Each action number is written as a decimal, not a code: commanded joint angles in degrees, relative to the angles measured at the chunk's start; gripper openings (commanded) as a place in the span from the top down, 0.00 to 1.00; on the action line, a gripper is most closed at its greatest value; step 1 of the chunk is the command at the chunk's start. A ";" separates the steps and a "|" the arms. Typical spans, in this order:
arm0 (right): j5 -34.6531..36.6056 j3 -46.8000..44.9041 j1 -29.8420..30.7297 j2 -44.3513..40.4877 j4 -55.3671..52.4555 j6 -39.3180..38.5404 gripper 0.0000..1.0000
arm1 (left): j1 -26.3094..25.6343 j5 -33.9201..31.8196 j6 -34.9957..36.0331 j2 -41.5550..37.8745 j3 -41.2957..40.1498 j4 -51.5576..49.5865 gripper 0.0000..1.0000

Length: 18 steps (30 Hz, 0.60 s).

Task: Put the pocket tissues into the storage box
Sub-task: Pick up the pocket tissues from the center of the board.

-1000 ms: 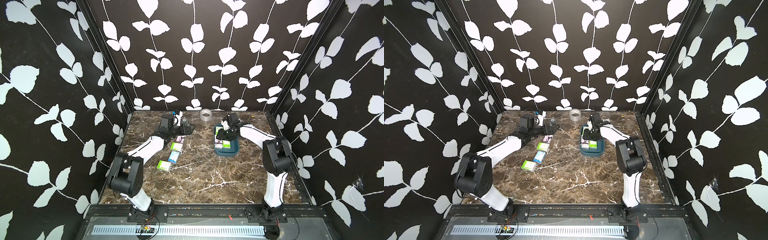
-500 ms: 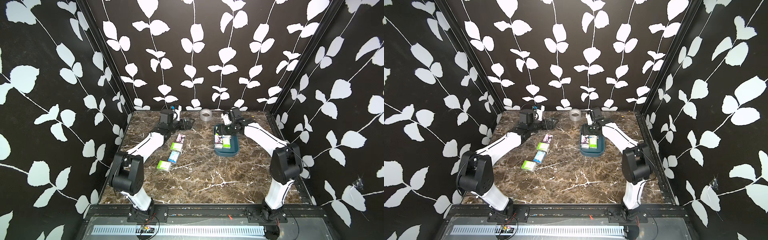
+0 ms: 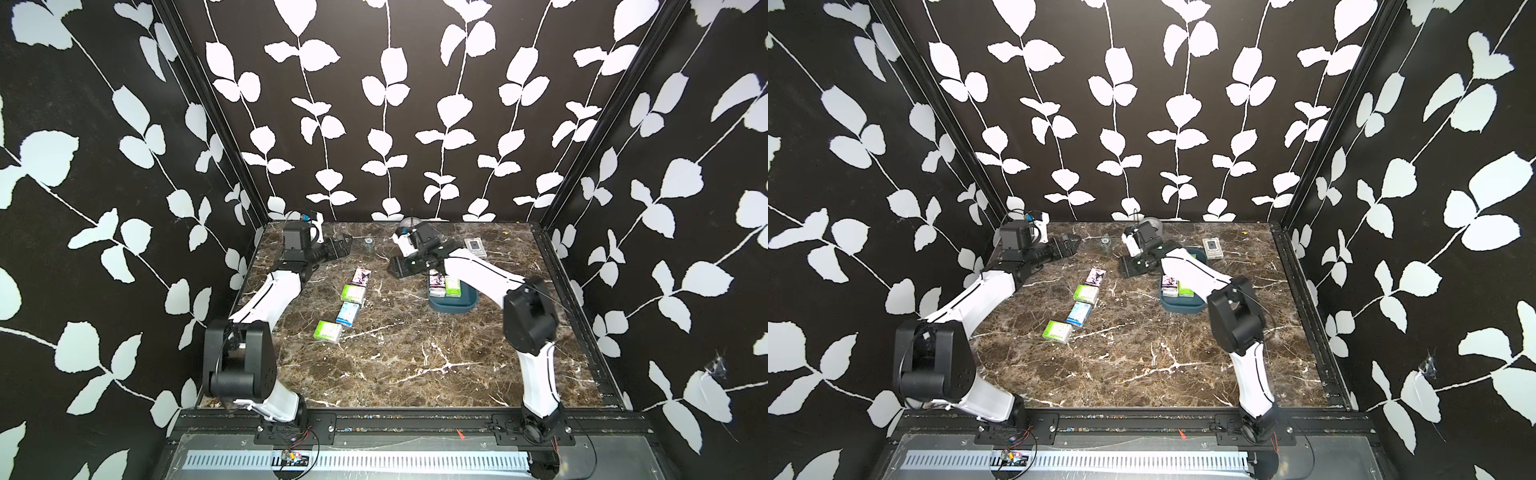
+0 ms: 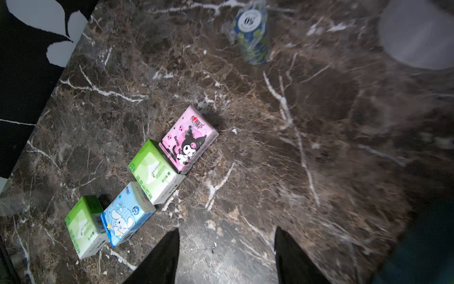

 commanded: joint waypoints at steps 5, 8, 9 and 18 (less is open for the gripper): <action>-6.59 13.09 3.34 10.36 -0.73 1.66 0.36 | 2.14 2.50 -2.06 -1.66 -3.15 3.08 0.01; -7.45 18.17 3.75 14.54 -2.20 3.47 0.36 | 2.13 3.02 -2.08 -1.70 -3.40 3.06 0.01; -7.49 19.53 3.76 15.73 -2.14 4.53 0.36 | 2.16 3.49 -2.13 -1.70 -3.59 3.16 0.01; -4.48 33.50 3.87 26.05 -5.08 10.56 0.36 | 2.22 4.47 -1.29 -3.35 -5.12 1.90 0.01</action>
